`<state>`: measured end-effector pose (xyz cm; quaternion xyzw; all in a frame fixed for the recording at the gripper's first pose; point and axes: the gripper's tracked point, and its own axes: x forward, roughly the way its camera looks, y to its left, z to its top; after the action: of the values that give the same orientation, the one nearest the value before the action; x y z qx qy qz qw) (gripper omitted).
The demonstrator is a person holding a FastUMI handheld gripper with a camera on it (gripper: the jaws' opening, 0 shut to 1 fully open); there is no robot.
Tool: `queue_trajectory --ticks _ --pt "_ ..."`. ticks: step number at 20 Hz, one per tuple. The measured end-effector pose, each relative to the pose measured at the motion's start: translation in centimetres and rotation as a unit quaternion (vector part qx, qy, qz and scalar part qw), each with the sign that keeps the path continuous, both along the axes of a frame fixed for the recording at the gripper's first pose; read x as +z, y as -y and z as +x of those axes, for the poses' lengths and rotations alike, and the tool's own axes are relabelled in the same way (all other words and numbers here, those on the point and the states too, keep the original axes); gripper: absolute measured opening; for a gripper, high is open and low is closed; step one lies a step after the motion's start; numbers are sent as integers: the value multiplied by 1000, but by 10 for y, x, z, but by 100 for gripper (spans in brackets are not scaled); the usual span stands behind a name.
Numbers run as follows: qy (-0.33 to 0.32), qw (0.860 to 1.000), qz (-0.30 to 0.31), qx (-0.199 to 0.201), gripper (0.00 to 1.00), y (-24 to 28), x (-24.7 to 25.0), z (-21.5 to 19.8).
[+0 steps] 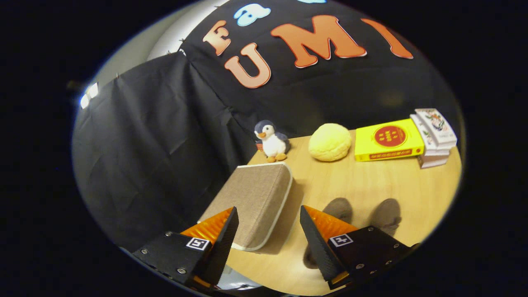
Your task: Open the storage box then place both shoes into the box .Put the left shoe in first, then the right shoe, with the right side of both shoes facing outward in a uniform manner.
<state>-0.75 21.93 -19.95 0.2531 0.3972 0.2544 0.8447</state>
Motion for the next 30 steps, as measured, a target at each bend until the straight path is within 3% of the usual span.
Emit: queue_trajectory --ticks 4,6,11,16,26,30 --pt "-69 989 130 -1 90 -29 -1 0" --pt "-88 987 133 -2 89 -30 -19 4" --pt "-127 984 121 38 89 -42 -53 -9" --pt "-134 982 122 48 89 -46 -83 -9" --pt "-187 959 207 58 89 -66 -105 -23" --pt "-199 950 237 42 89 -68 -102 -20"
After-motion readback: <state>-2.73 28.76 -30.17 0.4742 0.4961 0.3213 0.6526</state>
